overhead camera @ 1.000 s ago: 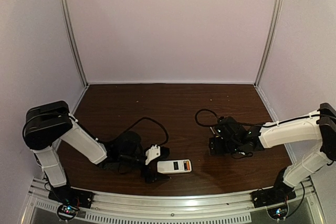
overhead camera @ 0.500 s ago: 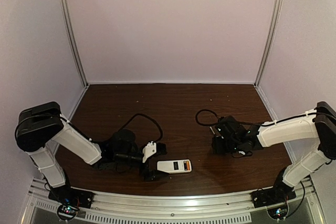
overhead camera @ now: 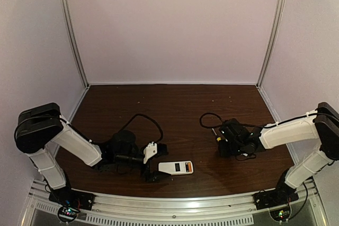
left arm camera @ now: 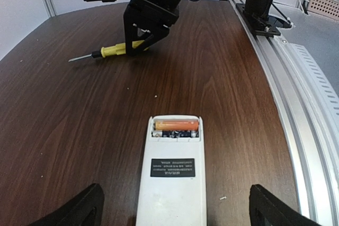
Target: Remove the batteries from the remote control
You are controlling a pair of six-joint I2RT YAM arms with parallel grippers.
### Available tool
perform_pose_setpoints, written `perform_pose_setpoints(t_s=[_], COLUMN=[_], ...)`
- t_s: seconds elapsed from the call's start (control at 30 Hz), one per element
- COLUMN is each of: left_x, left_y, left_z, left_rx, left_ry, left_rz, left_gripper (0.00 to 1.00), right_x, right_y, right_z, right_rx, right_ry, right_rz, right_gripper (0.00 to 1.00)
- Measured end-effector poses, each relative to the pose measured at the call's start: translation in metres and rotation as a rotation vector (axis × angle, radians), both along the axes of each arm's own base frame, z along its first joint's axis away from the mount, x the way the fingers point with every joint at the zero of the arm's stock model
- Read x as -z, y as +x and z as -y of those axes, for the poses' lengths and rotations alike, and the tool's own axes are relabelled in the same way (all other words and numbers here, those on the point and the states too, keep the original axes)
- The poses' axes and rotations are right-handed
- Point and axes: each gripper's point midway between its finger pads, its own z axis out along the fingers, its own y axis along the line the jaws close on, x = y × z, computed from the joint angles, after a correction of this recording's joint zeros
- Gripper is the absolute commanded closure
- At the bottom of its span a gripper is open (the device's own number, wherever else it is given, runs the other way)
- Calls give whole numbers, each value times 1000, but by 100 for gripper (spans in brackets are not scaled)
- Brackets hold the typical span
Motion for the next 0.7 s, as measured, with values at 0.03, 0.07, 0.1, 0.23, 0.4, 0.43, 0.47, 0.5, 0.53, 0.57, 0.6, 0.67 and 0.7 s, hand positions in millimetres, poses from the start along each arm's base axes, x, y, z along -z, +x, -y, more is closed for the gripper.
perform_pose_setpoints(t_s=[0.03,0.07,0.1,0.23,0.4,0.43,0.47,0.5,0.53,0.57,0.6,0.67,0.7], left_x=[0,0,0,-1,-1,-1,-2,-2,-2,-3,-3,-4,-5], left_y=[0,0,0,0,0,0,0,0,0,1,1,2,2], left_z=[0,0,0,0,1,1,1,1,1,2,2,2,2], left_rx=[0,0,0,1,2,2,2,2,3,3,4,3,3], left_ry=[0,0,0,-2,-4,-4,-4,-6,-7,-8,-9,-13,-14], left_rz=[0,0,0,1,3,3,3,5,6,10,13,18,20], left_gripper=[3,3,3,3,3,3,3,3,3,3,3,3,3], right_x=[1,2,3,4,4,4,4,4,4,3,3,3,2], right_y=[-1,-1,-1,-1,0,0,0,0,0,0,0,-1,-1], right_z=[0,1,1,0,-1,-2,-2,-3,-3,-5,-6,-10,-12], right_rx=[0,-1,0,1,-3,-4,-4,-6,-10,-15,-22,-39,-48], right_ry=[-1,-2,-2,3,10,12,14,19,21,25,31,43,53], right_rz=[-4,-6,-8,-7,-1,0,2,2,2,2,1,-3,-4], right_gripper=[60,62,64,71,80,82,85,87,89,91,93,96,98])
